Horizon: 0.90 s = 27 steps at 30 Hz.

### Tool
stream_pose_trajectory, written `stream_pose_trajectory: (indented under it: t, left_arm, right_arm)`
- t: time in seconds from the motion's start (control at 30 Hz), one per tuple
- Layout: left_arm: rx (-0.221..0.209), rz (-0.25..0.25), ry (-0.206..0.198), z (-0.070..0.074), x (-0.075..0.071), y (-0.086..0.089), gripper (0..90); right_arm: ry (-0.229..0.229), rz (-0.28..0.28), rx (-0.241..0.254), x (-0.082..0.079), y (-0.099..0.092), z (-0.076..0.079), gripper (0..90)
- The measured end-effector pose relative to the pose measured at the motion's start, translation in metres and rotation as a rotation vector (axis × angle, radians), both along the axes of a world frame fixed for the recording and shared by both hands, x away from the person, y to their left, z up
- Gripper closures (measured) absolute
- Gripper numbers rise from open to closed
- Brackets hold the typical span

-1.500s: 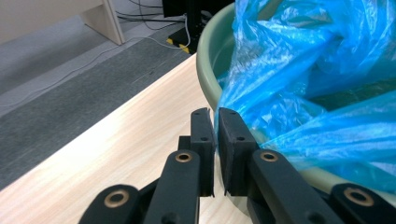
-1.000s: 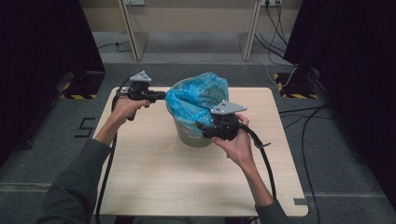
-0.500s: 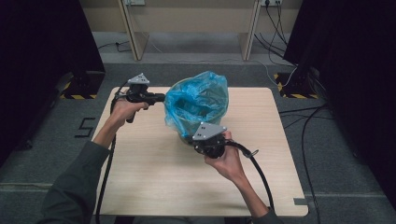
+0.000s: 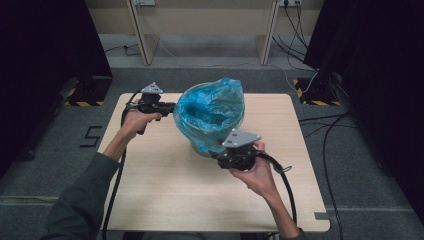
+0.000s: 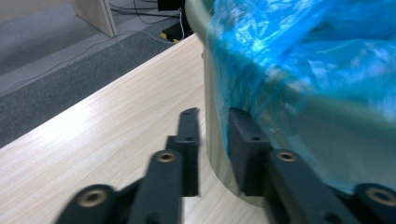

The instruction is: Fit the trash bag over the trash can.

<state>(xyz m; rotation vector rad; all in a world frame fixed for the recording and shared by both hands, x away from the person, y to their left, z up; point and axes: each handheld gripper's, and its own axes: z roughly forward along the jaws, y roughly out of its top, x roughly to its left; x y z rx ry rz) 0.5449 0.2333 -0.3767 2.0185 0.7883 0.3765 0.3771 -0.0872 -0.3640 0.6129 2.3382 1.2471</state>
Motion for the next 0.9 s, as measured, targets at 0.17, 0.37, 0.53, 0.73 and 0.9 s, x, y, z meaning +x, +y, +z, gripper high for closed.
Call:
stream_pose_trajectory:
  t: [0.17,0.37,0.53,0.73,0.9]
  left_arm:
    - [-0.008,0.018,-0.011,0.012,-0.006,0.01,58.3]
    - [-0.035,0.034,-0.026,0.025,-0.01,0.014,51.0]
    - [-0.052,0.039,-0.048,0.032,-0.014,0.012,48.6]
    - [-0.069,0.046,-0.059,0.039,-0.019,0.011,44.0]
    - [-0.09,0.061,-0.065,0.043,-0.019,0.013,40.1]
  right_arm:
    - [-0.018,-0.172,0.109,0.006,-0.033,0.029,43.5]
    - [0.067,-0.332,0.22,0.041,-0.035,0.027,36.6]
    - [0.077,-0.38,0.188,0.063,-0.035,0.018,51.1]
    - [0.052,-0.406,0.133,0.098,-0.048,0.017,62.0]
    - [0.102,-0.362,0.152,0.132,-0.06,0.016,64.3]
